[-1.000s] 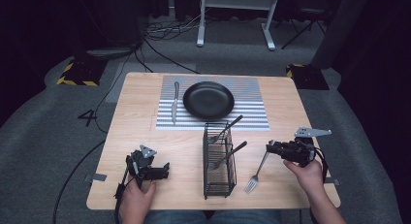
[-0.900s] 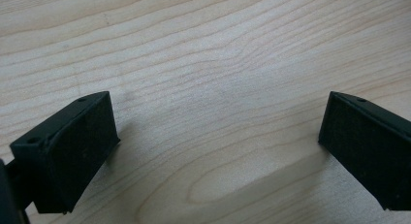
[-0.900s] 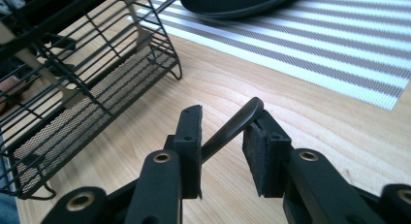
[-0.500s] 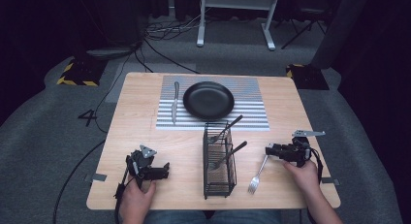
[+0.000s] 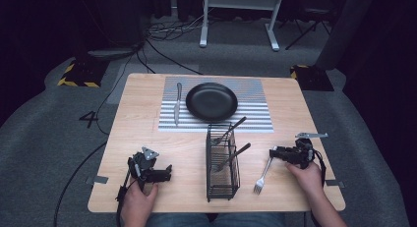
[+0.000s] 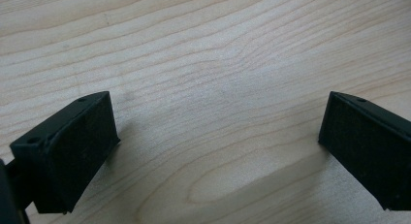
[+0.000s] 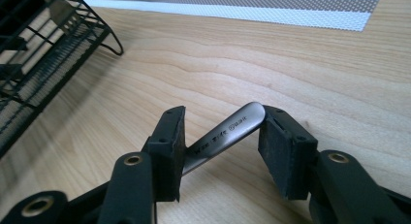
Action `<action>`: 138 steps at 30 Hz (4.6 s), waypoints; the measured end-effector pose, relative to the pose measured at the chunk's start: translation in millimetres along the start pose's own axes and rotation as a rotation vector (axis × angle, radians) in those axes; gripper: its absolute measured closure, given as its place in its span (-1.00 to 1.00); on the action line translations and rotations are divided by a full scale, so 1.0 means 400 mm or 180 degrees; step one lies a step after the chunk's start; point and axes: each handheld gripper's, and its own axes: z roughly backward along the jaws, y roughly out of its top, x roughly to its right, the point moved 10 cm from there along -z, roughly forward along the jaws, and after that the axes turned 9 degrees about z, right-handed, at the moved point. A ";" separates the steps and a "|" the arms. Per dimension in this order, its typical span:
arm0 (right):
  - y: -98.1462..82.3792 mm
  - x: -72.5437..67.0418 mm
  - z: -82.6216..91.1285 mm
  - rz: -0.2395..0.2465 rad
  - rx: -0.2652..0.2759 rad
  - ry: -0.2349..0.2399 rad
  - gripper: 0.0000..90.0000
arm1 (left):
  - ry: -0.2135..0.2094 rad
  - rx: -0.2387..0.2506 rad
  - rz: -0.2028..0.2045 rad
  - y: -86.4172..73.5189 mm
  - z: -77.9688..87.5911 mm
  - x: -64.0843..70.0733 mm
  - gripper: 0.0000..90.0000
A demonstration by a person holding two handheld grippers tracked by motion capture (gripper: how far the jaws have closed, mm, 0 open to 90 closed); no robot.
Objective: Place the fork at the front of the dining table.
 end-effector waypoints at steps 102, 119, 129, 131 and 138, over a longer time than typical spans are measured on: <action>0.223 -0.055 0.062 0.0773 -0.0234 -0.0821 0.86 | 0.0016 0.0011 0.0009 0.001 -0.001 -0.002 -0.99; 0.400 0.018 -0.010 0.0728 -0.0087 -0.0937 0.86 | 0.0018 0.0013 0.0012 0.001 0.000 -0.002 -0.99; 0.471 0.043 -0.044 0.0697 -0.0010 -0.0984 0.86 | 0.0019 0.0013 0.0010 0.001 0.000 -0.003 -0.99; 0.483 0.047 -0.048 0.0694 0.0009 -0.0994 0.86 | 0.0019 0.0013 0.0010 0.001 0.000 -0.003 -0.99; 0.520 0.071 -0.078 0.0608 0.0075 -0.1009 0.86 | 0.0018 0.0013 0.0012 0.001 0.000 -0.002 -0.99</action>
